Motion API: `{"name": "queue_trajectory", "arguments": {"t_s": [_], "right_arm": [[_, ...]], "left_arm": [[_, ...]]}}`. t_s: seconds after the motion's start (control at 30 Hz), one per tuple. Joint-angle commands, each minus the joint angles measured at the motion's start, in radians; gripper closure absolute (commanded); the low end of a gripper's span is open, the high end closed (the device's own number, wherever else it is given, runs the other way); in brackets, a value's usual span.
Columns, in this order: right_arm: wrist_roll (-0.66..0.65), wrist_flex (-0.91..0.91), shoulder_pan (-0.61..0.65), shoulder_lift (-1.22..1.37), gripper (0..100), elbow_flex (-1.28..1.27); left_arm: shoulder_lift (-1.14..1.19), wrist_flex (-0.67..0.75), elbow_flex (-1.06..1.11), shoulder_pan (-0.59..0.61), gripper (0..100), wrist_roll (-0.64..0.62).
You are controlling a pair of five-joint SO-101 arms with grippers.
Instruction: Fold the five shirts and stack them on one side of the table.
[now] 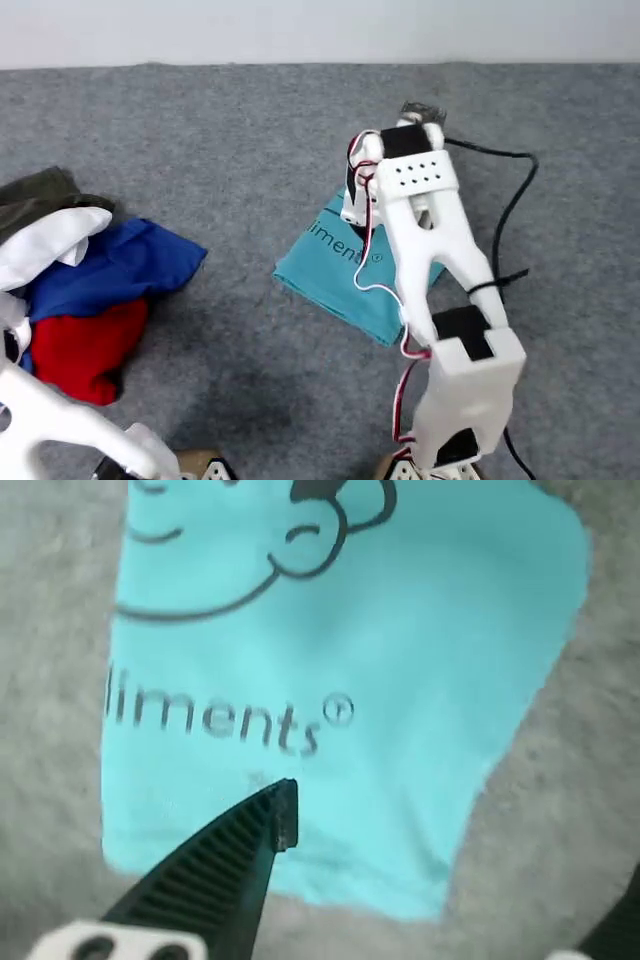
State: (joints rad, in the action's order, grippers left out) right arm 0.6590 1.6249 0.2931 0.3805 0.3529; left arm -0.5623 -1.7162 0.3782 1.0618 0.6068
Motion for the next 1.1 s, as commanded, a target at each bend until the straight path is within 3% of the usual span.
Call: {"name": "queue_trajectory", "arguments": {"t_s": [0.0, 0.23, 0.3, 0.57, 0.63, 0.8, 1.07], "right_arm": [[0.048, -0.071, 0.010, 0.059, 51.5, 0.003], [0.084, -0.200, 0.010, 0.286, 52.0, 0.003], [0.078, -0.234, 0.008, 0.348, 56.4, 0.005], [-0.098, -0.193, -0.010, 0.435, 99.8, 0.094], [-0.117, -0.168, -0.010, 0.443, 95.6, 0.095], [-0.126, -0.125, -0.028, 0.443, 98.8, 0.098], [-0.304, -0.044, -0.077, 0.338, 98.9, 0.097]], "left_arm": [[-0.032, -0.008, -0.039, 0.006, 98, 0.009], [-0.032, -0.008, -0.039, 0.006, 98, 0.009], [-0.032, -0.008, -0.039, 0.006, 98, 0.009], [-0.032, -0.008, -0.038, 0.005, 98, 0.006], [-0.032, -0.008, -0.038, 0.002, 98, 0.005], [-0.032, -0.008, -0.036, 0.005, 98, 0.005], [-0.032, -0.026, -0.016, 0.005, 98, 0.005]]}}
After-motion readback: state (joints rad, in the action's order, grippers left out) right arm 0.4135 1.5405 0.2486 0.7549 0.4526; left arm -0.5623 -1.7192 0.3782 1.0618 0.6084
